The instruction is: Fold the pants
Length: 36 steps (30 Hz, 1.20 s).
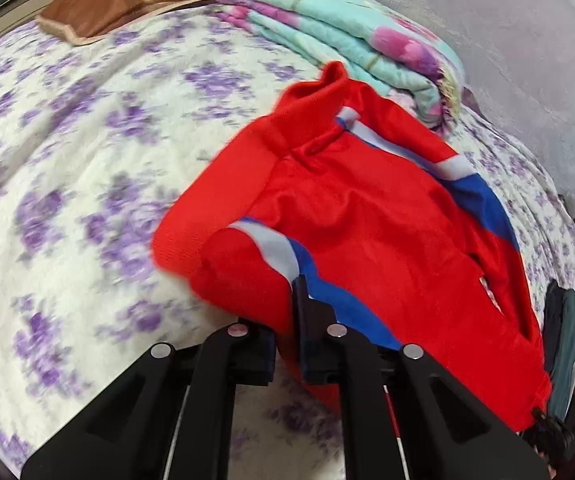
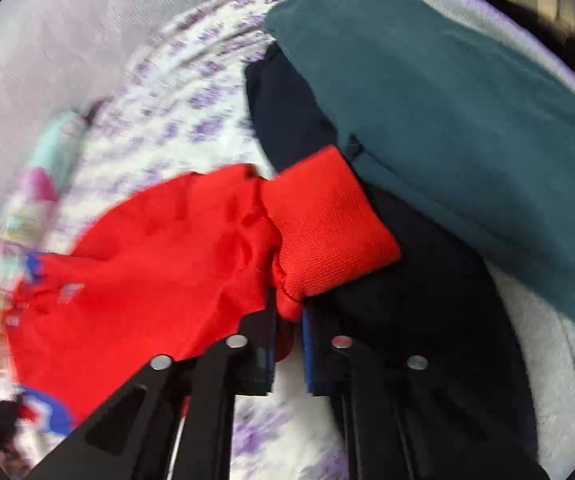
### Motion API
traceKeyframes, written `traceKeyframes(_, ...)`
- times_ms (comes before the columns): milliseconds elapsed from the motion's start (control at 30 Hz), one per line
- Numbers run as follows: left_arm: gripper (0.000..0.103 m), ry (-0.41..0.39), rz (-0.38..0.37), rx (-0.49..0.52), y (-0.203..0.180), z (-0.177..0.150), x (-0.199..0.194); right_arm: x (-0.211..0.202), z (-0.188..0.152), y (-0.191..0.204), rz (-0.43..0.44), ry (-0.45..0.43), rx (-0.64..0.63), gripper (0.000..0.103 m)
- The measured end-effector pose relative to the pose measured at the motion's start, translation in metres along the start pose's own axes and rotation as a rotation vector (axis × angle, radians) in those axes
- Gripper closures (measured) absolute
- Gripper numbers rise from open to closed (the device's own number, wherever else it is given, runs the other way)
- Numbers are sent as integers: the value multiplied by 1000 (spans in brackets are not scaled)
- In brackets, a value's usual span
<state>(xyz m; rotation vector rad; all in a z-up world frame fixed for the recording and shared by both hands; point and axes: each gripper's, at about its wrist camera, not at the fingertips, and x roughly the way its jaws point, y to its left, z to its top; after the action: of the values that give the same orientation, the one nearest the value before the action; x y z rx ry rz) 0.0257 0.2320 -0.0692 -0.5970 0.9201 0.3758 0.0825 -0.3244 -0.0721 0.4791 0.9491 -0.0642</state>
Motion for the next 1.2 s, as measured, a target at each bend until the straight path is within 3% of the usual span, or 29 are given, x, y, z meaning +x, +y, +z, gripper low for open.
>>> traceKeyframes(133, 94, -117, 49, 33, 9, -6, -46, -52, -28, -11, 62, -11, -61, 93)
traceKeyframes(200, 93, -133, 42, 47, 18, -9, -62, -58, -41, -13, 42, 24, -100, 91)
traceKeyframes(233, 93, -123, 49, 58, 21, -11, -64, -55, -46, -14, 10, 49, -133, 84)
traceKeyframes(267, 92, -107, 80, 80, 24, -15, -60, -49, -53, -15, -41, 70, -172, 62)
traceKeyframes(333, 88, -56, 129, 113, 30, -22, -47, -42, -62, -22, -176, 57, -190, 38)
traceKeyframes(367, 85, -19, 138, 114, 35, -26, -40, -42, -63, -25, -168, 52, -182, 38)
traceKeyframes(433, 71, 7, 152, 93, 51, -33, -38, -52, -61, -24, -145, 36, -160, 38)
traceKeyframes(467, 52, -11, 180, 85, 57, -34, -42, -60, -59, -21, -159, 4, -164, 38)
traceKeyframes(500, 41, -58, 241, 67, 65, -32, -52, -73, -56, -12, -220, -66, -196, 37)
traceKeyframes(533, 38, -99, 275, 54, 70, -30, -61, -84, -53, -3, -272, -138, -229, 36)
traceKeyframes(600, 37, -197, 338, 34, 74, -25, -82, -99, -47, 6, -315, -256, -255, 24)
traceKeyframes(633, 33, -242, 348, 27, 72, -22, -90, -103, -44, 12, -292, -295, -248, 13)
traceKeyframes(667, 23, -263, 338, 24, 69, -21, -94, -102, -40, 22, -225, -313, -242, 12)
traceKeyframes(733, 19, -252, 244, 37, 51, -14, -88, -93, -36, 35, -91, -261, -261, 12)
traceKeyframes(767, 19, -217, 196, 58, 39, -12, -80, -78, -37, 50, 15, -190, -292, 13)
traceKeyframes(800, 19, -179, 134, 112, 22, -13, -70, -70, -41, 57, 56, -136, -314, 17)
traceKeyframes(833, 19, -152, 87, 187, 4, -14, -59, -50, -46, 71, 96, -45, -362, 33)
traceKeyframes(867, 18, -128, 90, 269, -13, -17, -45, -33, -49, 78, 100, 16, -399, 44)
traceKeyframes(933, 18, -98, 213, 318, -24, -22, -15, 0, -58, 79, 36, 92, -428, 43)
traceKeyframes(1000, 18, -35, 278, 282, -17, -17, 11, 28, -59, 67, -61, 156, -438, 43)
traceKeyframes(1033, 18, -7, 264, 261, -12, -16, 19, 30, -56, 62, -53, 159, -435, 43)
traceKeyframes(1100, 18, -27, 262, 271, -12, -12, 15, 22, -49, 64, -29, 128, -447, 42)
traceKeyframes(1200, 17, -82, 276, 330, -28, -6, 0, 4, -19, 74, -52, -36, -521, 36)
